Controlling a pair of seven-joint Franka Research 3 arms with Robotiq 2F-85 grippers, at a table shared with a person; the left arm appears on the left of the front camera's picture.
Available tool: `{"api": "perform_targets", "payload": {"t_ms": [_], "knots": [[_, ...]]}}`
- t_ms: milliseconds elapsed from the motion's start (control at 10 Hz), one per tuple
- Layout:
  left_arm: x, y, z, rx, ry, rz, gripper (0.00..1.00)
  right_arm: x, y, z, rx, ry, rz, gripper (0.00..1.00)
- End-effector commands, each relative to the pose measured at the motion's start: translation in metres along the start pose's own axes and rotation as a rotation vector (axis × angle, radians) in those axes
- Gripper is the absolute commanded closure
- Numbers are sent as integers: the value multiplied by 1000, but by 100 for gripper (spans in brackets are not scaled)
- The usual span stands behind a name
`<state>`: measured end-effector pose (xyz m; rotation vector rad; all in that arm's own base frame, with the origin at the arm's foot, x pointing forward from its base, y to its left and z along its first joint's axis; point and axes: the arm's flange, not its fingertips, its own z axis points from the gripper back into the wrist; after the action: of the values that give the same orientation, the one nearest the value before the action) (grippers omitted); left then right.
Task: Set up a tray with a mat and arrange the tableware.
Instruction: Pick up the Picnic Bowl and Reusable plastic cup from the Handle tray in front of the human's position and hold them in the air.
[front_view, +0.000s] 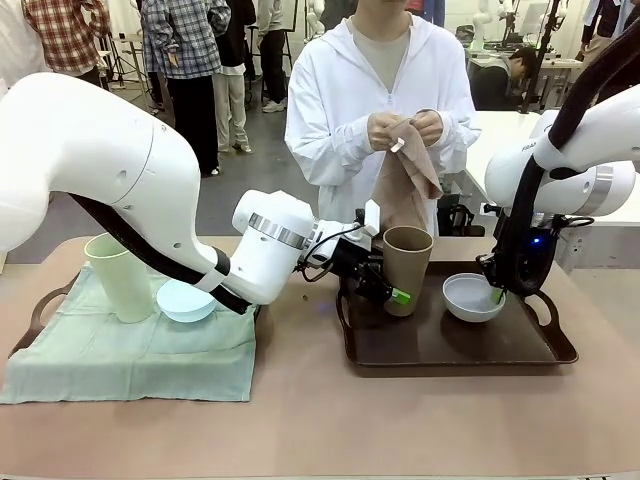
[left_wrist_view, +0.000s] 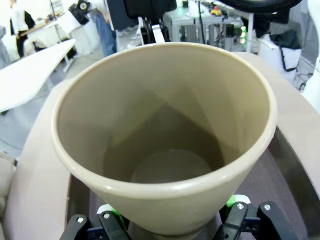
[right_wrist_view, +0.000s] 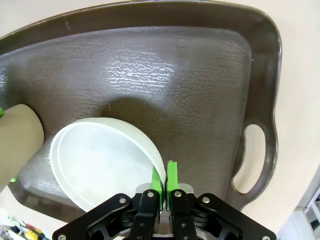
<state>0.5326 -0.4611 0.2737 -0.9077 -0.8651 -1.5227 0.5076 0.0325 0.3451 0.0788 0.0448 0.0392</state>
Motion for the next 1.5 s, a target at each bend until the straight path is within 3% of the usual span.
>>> {"api": "perform_targets", "payload": {"t_ms": [0, 400, 600, 900, 1000, 1100, 1400], "knots": [[18, -15, 22, 4, 7, 28, 91, -15, 0, 13, 37, 29, 66, 99], [114, -95, 87, 16, -65, -109, 91, -86, 1, 116, 39, -40, 121, 99], [142, -108, 105, 26, -73, -135, 91, -110, 5, 148, 56, -64, 124, 99], [162, -126, 113, 66, -47, -135, 91, -128, 12, 168, 62, -92, 131, 99], [155, -121, 115, 60, -36, -86, 91, -118, 8, 165, 81, -79, 147, 99], [168, -118, 114, 39, -46, -167, 91, -126, 11, 178, 30, -89, 120, 99], [168, -118, 114, 39, -46, -167, 91, -126, 11, 178, 30, -89, 120, 99]]}}
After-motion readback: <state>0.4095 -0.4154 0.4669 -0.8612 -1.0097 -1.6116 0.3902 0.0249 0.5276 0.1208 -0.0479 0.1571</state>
